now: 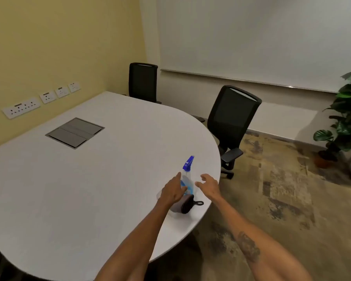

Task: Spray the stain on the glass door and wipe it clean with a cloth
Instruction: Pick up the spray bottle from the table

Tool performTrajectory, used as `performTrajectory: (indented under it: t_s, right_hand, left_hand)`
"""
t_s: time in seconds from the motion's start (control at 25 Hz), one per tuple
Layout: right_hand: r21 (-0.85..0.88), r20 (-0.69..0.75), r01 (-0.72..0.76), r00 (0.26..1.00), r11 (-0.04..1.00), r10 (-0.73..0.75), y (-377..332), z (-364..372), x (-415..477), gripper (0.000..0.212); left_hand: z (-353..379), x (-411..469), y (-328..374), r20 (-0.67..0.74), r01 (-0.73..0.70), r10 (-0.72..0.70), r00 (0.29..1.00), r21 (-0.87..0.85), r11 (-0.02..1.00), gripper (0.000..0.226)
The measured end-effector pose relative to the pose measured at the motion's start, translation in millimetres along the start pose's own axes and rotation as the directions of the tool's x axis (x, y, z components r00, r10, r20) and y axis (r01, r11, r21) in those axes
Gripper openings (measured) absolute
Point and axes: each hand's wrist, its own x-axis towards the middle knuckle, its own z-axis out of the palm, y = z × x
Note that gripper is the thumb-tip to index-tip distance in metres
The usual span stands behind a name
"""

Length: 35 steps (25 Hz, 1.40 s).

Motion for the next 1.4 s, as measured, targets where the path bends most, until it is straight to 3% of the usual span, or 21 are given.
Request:
performTrajectory:
  t_s: [0.28, 0.4, 0.48, 0.6, 0.84, 0.92, 1.04, 1.2, 1.28, 1.4]
  right_hand:
    - [0.081, 0.036, -0.045, 0.998, 0.996, 0.043, -12.6, 33.1, 58.6, 0.059]
    - [0.138, 0.001, -0.052, 0.999, 0.989, 0.053, -18.6, 48.7, 79.8, 0.051]
    - [0.154, -0.011, -0.047, 0.999, 0.987, 0.049, -20.6, 56.5, 91.0, 0.033]
    - [0.134, -0.004, 0.009, 1.0, 0.991, -0.009, -20.4, 60.4, 98.0, 0.017]
    - [0.156, 0.019, 0.197, 0.979, 0.968, -0.203, -35.6, 36.9, 102.5, 0.027]
    - [0.189, 0.0, 0.256, 0.965, 0.948, -0.261, -49.3, 22.3, 100.7, 0.03]
    - [0.224, -0.076, 0.331, 0.943, 0.916, -0.323, -63.5, 3.3, 93.8, 0.033]
    - [0.241, -0.231, 0.42, 0.901, 0.875, -0.368, -82.7, -21.6, 66.2, 0.029]
    - [0.236, -0.35, 0.46, 0.862, 0.856, -0.367, -88.0, -33.5, 46.3, 0.027]
    - [0.205, -0.506, 0.494, 0.792, 0.845, -0.341, -84.0, -50.9, 12.1, 0.027]
  left_hand:
    - [-8.5, 32.8, -12.6, 0.08, 0.126, -0.118, 0.99, -0.104, 0.987, 0.068]
    - [-7.4, 44.2, -25.5, 0.092, 0.122, -0.113, 0.989, -0.108, 0.987, 0.068]
    - [-8.4, 52.0, -30.5, 0.097, 0.15, -0.141, 0.985, -0.1, 0.984, 0.068]
    - [-8.1, 63.8, -38.3, 0.104, 0.18, -0.168, 0.98, -0.113, 0.977, 0.068]
    - [4.5, 72.4, -22.2, 0.078, 0.175, -0.159, 0.984, -0.283, 0.943, 0.077]
    - [4.2, 75.3, -16.2, -0.03, 0.159, -0.18, 0.983, -0.342, 0.926, 0.091]
    - [0.7, 82.1, -12.2, -0.121, 0.169, -0.23, 0.966, -0.376, 0.911, 0.109]
    - [21.7, 100.5, -19.5, -0.138, 0.083, -0.138, 0.981, -0.345, 0.935, 0.126]
    - [26.6, 89.3, -0.7, -0.149, 0.024, -0.073, 0.986, -0.308, 0.951, 0.116]
    - [36.8, 80.4, 12.3, -0.031, -0.083, 0.078, 0.996, -0.445, 0.891, 0.109]
